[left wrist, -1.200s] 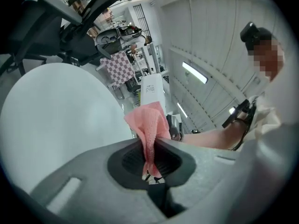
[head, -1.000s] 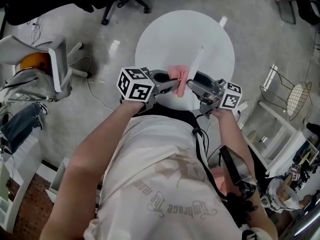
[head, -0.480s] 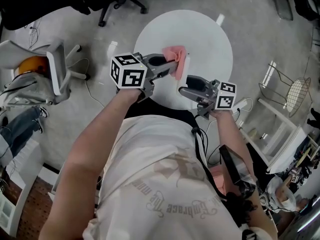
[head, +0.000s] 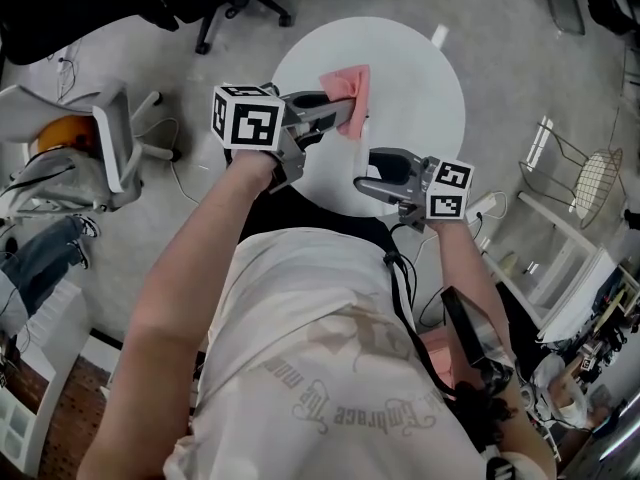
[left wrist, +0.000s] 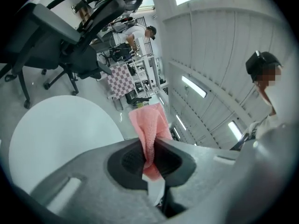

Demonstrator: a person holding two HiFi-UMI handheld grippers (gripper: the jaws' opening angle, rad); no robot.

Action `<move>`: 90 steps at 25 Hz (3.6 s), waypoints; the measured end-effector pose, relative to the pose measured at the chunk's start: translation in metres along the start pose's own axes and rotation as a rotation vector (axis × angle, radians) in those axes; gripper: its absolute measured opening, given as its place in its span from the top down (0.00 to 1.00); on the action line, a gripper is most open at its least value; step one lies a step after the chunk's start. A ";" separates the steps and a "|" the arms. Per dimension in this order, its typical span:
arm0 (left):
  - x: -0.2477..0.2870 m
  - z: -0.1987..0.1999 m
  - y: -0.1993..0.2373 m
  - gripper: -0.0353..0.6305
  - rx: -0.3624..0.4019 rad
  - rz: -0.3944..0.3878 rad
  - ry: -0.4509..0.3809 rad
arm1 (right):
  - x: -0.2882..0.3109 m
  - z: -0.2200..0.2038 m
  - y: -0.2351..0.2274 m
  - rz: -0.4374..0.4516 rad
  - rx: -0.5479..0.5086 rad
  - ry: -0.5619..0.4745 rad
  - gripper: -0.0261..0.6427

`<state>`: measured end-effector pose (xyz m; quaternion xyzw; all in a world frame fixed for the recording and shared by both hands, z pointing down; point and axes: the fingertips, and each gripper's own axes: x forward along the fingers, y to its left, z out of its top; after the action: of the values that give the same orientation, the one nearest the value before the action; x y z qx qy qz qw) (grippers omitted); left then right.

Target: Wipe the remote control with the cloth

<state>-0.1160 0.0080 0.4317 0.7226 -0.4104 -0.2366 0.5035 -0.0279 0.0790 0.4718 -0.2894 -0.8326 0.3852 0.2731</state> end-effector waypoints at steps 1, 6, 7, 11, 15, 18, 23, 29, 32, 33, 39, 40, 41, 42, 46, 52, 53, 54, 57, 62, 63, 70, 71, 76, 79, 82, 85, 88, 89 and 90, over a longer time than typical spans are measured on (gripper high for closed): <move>0.001 -0.002 0.004 0.92 -0.012 0.014 0.021 | 0.000 -0.001 0.000 -0.002 -0.013 0.010 0.59; 0.007 -0.030 0.014 0.92 -0.050 0.061 0.146 | -0.001 0.010 -0.004 -0.029 -0.042 -0.029 0.59; 0.009 -0.037 0.014 0.92 -0.053 0.068 0.167 | -0.002 0.013 -0.005 -0.033 -0.044 -0.046 0.59; 0.014 -0.062 0.014 0.92 -0.092 0.078 0.204 | -0.007 0.020 -0.008 -0.041 -0.048 -0.070 0.59; 0.014 -0.077 0.023 0.92 -0.097 0.104 0.244 | -0.010 0.025 -0.012 -0.045 -0.029 -0.100 0.60; 0.014 -0.084 0.026 0.92 -0.104 0.113 0.258 | -0.011 0.032 -0.017 -0.051 -0.004 -0.153 0.60; 0.016 -0.098 0.029 0.92 -0.112 0.139 0.288 | -0.017 0.043 -0.024 -0.079 0.032 -0.229 0.60; 0.021 -0.117 0.035 0.92 -0.133 0.147 0.327 | -0.025 0.045 -0.051 -0.174 0.086 -0.262 0.60; 0.027 -0.126 0.032 0.92 -0.144 0.128 0.332 | -0.034 0.043 -0.072 -0.255 0.122 -0.261 0.60; 0.030 -0.129 0.030 0.92 -0.144 0.123 0.336 | -0.038 0.041 -0.082 -0.289 0.134 -0.256 0.60; 0.032 -0.145 0.030 0.92 -0.137 0.145 0.348 | -0.049 0.007 -0.140 -0.540 0.119 -0.014 0.59; 0.029 -0.147 0.032 0.92 -0.141 0.156 0.345 | -0.048 0.001 -0.146 -0.576 0.097 0.052 0.59; 0.025 -0.149 0.035 0.92 -0.145 0.168 0.341 | -0.048 -0.006 -0.151 -0.609 0.072 0.121 0.59; 0.021 -0.150 0.037 0.92 -0.147 0.181 0.336 | -0.048 -0.013 -0.156 -0.643 0.043 0.194 0.59; 0.000 -0.147 0.045 0.92 -0.163 0.227 0.293 | -0.044 -0.033 -0.172 -0.750 -0.102 0.477 0.59; -0.008 -0.145 0.053 0.92 -0.151 0.298 0.232 | -0.044 -0.040 -0.185 -0.797 -0.313 0.707 0.59; -0.008 -0.145 0.053 0.92 -0.150 0.306 0.223 | -0.044 -0.039 -0.187 -0.803 -0.335 0.728 0.59; -0.007 -0.145 0.054 0.92 -0.150 0.313 0.214 | -0.045 -0.039 -0.188 -0.807 -0.354 0.743 0.59; -0.005 -0.143 0.052 0.92 -0.142 0.336 0.188 | -0.045 -0.038 -0.188 -0.797 -0.392 0.748 0.59; -0.005 -0.134 0.049 0.92 -0.088 0.376 0.173 | -0.055 -0.033 -0.181 -0.804 -0.371 0.637 0.58; -0.007 -0.130 0.048 0.92 -0.074 0.382 0.169 | -0.057 -0.028 -0.178 -0.814 -0.364 0.595 0.59; -0.010 -0.094 0.038 0.92 0.063 0.382 0.173 | -0.090 0.015 -0.137 -0.926 -0.376 0.276 0.86; -0.010 -0.088 0.035 0.92 0.090 0.378 0.174 | -0.095 0.017 -0.131 -0.944 -0.374 0.244 0.90; -0.012 -0.065 0.013 0.92 0.239 0.359 0.178 | -0.113 0.032 -0.089 -0.999 -0.322 0.041 0.95; -0.018 -0.054 -0.004 0.92 0.327 0.332 0.175 | -0.123 0.044 -0.056 -0.994 -0.237 -0.174 0.95; -0.027 -0.045 -0.017 0.92 0.405 0.303 0.159 | -0.129 0.052 -0.023 -0.987 -0.194 -0.341 0.95; -0.040 -0.042 -0.024 0.92 0.458 0.276 0.162 | -0.126 0.050 0.005 -1.005 -0.207 -0.415 0.95; -0.049 -0.041 -0.033 0.92 0.498 0.244 0.168 | -0.124 0.044 0.032 -1.029 -0.224 -0.460 0.95; -0.052 -0.041 -0.037 0.92 0.512 0.234 0.169 | -0.123 0.041 0.039 -1.036 -0.227 -0.473 0.95; -0.053 -0.041 -0.041 0.92 0.527 0.223 0.171 | -0.123 0.039 0.046 -1.045 -0.228 -0.485 0.95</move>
<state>-0.1001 0.0805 0.4053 0.7961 -0.4905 -0.0033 0.3544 0.0419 0.0000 0.3848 0.2281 -0.9398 0.1627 0.1955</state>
